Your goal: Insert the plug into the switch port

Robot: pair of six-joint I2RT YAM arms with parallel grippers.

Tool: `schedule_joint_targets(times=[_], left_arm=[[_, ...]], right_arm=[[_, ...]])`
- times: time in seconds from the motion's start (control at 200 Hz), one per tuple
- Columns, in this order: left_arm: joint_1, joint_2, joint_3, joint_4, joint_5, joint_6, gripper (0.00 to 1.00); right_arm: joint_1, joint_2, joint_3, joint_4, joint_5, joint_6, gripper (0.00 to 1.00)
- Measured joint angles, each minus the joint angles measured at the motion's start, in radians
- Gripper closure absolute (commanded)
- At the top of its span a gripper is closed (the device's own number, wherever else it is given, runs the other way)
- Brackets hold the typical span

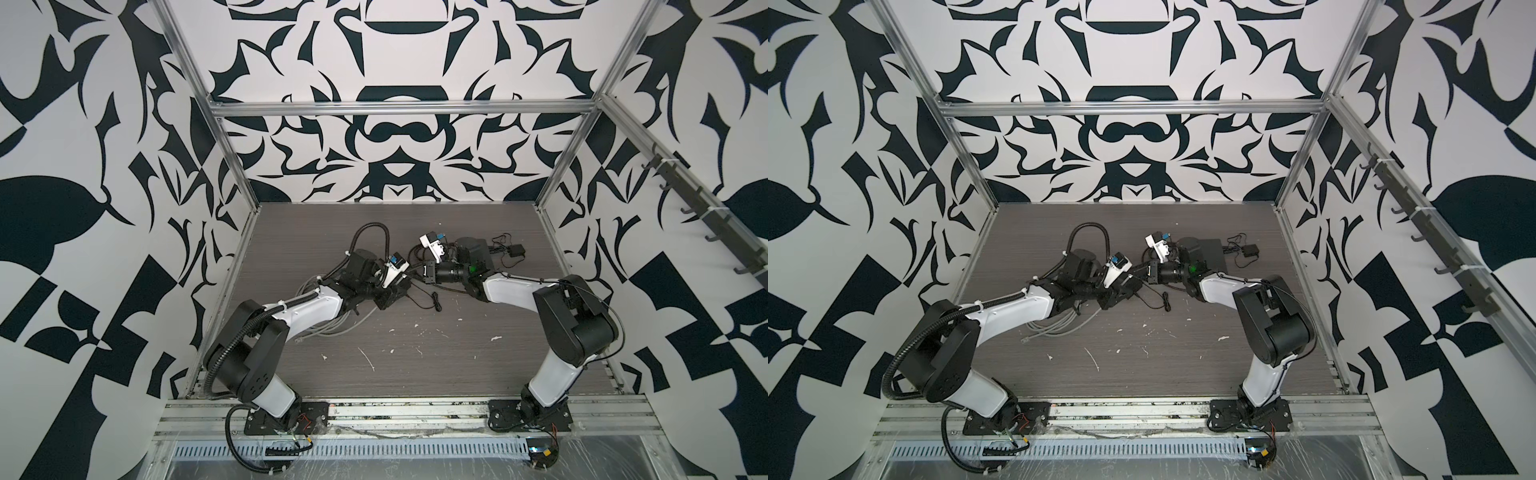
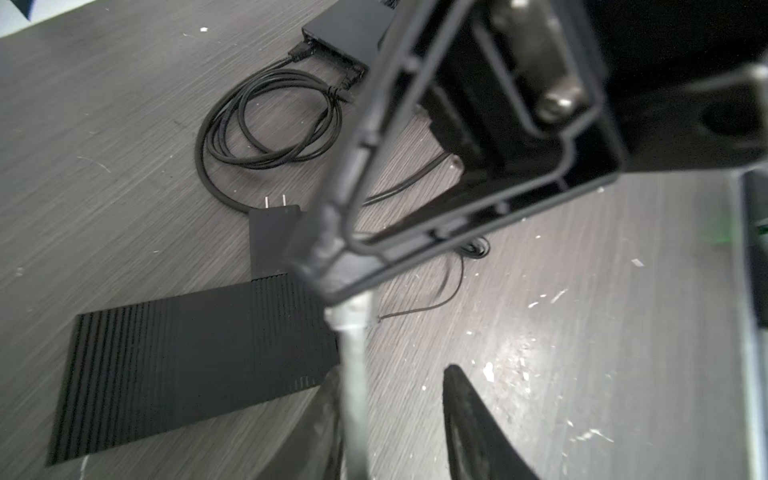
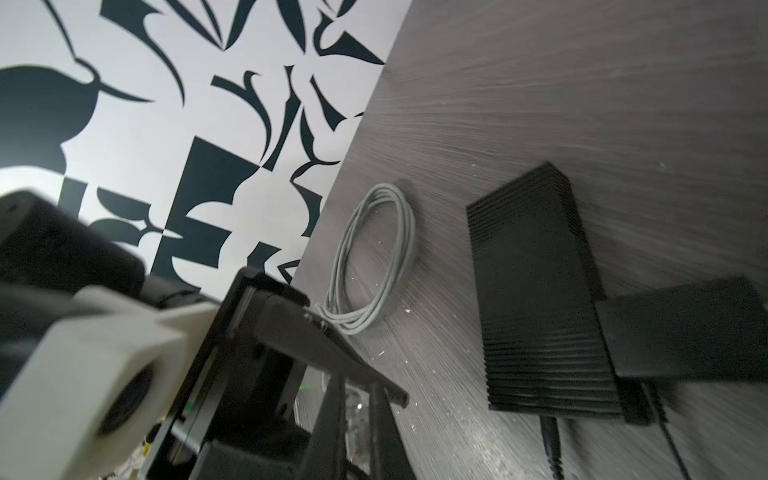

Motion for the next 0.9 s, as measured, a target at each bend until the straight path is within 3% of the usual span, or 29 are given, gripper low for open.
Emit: schedule_joint_targets(times=[0.145,0.295,0.905], left_arm=[[-0.034,0.001,-0.056,0.112,-0.137,0.019,0.59],[-0.043,0.003,-0.083,0.198,-0.200,0.042,0.63],[-0.063,0.070,-0.066,0.274,-0.174,0.063,0.67]], right_arm=[[0.000,0.007,-0.008,-0.062,0.058,0.069,0.92],[0.000,-0.011,-0.008,-0.126,0.098,0.094,0.91],[0.000,-0.019,-0.010,-0.153,0.144,0.148,0.90]])
